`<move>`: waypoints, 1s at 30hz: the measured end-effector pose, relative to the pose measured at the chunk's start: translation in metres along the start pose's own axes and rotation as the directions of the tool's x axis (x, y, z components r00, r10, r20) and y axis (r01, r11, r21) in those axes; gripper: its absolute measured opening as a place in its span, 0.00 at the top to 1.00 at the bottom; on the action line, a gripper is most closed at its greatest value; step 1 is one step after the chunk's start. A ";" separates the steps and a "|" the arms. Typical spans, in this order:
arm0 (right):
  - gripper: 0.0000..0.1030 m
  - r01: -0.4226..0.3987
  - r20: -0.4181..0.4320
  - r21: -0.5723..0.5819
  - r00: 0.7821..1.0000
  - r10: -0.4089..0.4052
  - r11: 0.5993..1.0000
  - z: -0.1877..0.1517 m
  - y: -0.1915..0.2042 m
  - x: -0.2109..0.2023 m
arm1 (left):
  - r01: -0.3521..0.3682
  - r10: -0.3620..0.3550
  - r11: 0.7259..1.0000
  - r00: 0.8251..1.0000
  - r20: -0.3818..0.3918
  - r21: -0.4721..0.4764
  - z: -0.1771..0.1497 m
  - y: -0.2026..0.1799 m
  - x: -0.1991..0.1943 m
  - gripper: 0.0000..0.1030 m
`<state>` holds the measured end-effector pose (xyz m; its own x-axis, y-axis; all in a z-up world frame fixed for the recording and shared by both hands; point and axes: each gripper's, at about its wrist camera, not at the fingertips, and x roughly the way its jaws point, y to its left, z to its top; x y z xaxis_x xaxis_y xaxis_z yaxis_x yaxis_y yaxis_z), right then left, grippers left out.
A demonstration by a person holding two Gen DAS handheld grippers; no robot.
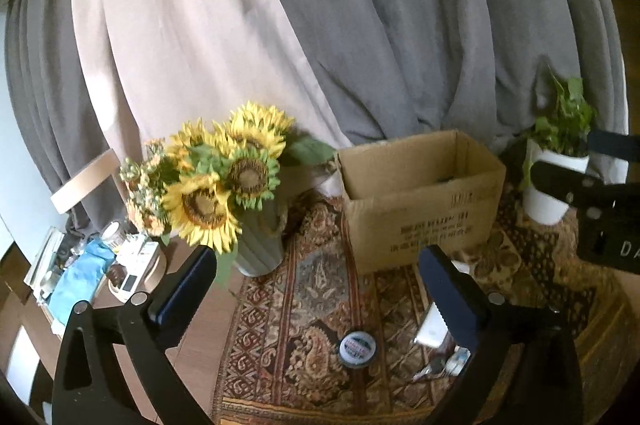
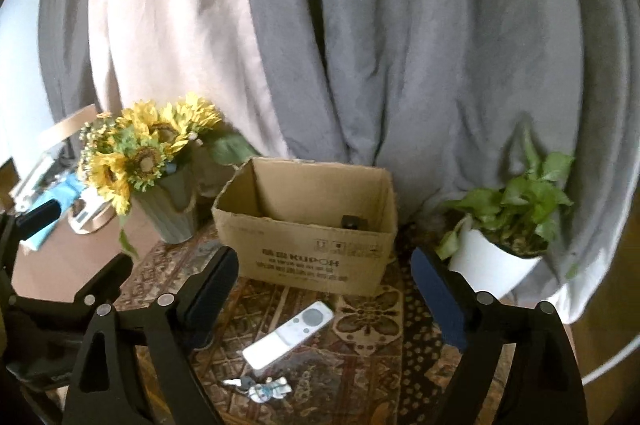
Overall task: Organize rigid objects
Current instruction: 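Withdraw both tools back from the box, then move the left tool to the round tin while the right tool approaches the astronaut figurine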
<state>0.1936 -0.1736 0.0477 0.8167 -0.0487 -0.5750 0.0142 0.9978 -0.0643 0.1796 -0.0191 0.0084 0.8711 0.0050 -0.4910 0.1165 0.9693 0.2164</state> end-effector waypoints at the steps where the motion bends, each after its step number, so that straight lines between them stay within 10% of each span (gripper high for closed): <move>1: 0.11 0.016 0.009 0.003 1.000 -0.016 1.000 -0.003 0.003 -0.003 | 0.008 -0.008 1.000 1.000 0.008 -0.001 -0.005 0.004 -0.001 0.00; 15: 0.11 0.097 -0.023 0.136 0.995 -0.094 0.986 -0.078 0.035 -0.018 | 0.120 -0.133 0.987 0.984 0.121 0.111 -0.062 0.022 -0.009 0.00; 30: 0.14 0.234 -0.111 0.191 0.970 -0.216 0.953 -0.137 0.067 0.002 | 0.268 -0.290 0.932 0.955 0.059 0.245 -0.110 0.018 0.046 0.05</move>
<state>0.1174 -0.1133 -0.0695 0.7251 -0.2677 -0.6344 0.3149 0.9483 -0.0403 0.1694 0.0259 -0.1036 0.8265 -0.2908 -0.4820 0.4585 0.8446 0.2765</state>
